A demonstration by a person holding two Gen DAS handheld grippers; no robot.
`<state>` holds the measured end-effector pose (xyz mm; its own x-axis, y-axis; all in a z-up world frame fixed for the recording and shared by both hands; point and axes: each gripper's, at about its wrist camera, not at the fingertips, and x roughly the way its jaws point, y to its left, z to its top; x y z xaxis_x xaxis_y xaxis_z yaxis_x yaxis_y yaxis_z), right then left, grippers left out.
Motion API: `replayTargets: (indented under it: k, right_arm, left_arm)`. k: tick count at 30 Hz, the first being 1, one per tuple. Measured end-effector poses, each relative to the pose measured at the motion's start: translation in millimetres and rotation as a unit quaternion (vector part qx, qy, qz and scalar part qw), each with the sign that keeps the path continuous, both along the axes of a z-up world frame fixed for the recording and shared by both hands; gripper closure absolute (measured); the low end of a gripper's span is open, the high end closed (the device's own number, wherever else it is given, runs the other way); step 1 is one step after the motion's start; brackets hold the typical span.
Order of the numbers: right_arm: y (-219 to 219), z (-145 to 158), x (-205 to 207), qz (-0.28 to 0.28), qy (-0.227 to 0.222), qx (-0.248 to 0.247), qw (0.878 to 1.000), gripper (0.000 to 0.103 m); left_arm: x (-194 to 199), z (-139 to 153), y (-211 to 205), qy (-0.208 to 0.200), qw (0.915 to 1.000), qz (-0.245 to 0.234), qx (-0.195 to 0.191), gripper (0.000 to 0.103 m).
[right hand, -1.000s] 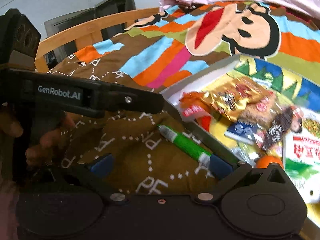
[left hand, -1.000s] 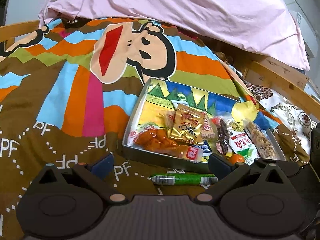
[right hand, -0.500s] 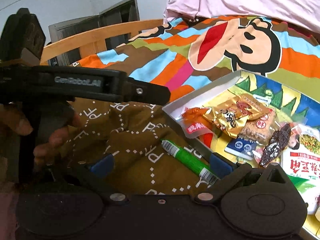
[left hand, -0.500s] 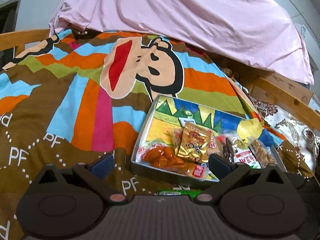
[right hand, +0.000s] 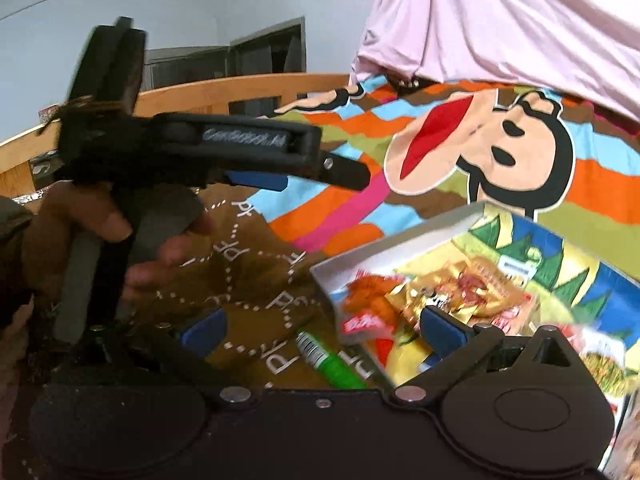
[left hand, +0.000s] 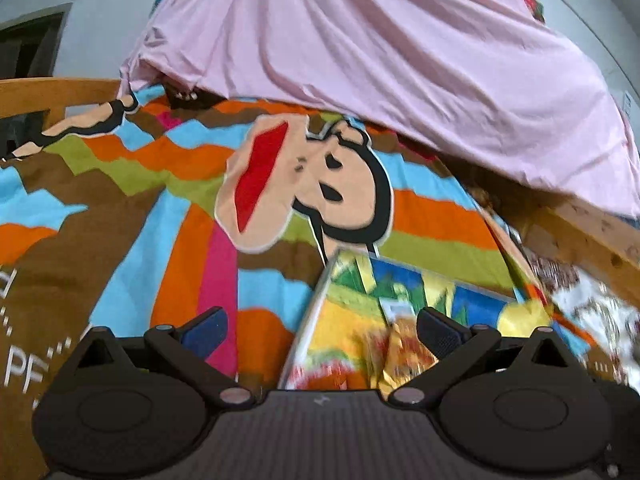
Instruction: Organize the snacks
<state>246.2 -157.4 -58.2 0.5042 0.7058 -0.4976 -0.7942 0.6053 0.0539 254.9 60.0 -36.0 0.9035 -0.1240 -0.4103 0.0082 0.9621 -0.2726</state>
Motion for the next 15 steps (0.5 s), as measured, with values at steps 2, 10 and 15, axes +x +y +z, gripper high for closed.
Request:
replayTargets:
  k: [2,10,15]
  right_arm:
    - [-3.3,2.7,5.2,0.011,-0.010,0.001,1.000,0.001]
    - [-0.5,10.7,37.7,0.041,-0.044,0.008,0.998,0.001]
    - [2.1,3.8,60.9,0.053,-0.042,0.042,0.997,0.001]
  left_arm:
    - [7.9,1.7,5.0,-0.011,0.9998,0.015,-0.010,0.000]
    - [43.0,0.1,16.8,-0.018,0.9979,0.047,-0.041,0.000]
    - [66.9,-6.8,14.9,-0.015,0.9981,0.050,-0.032,0.000]
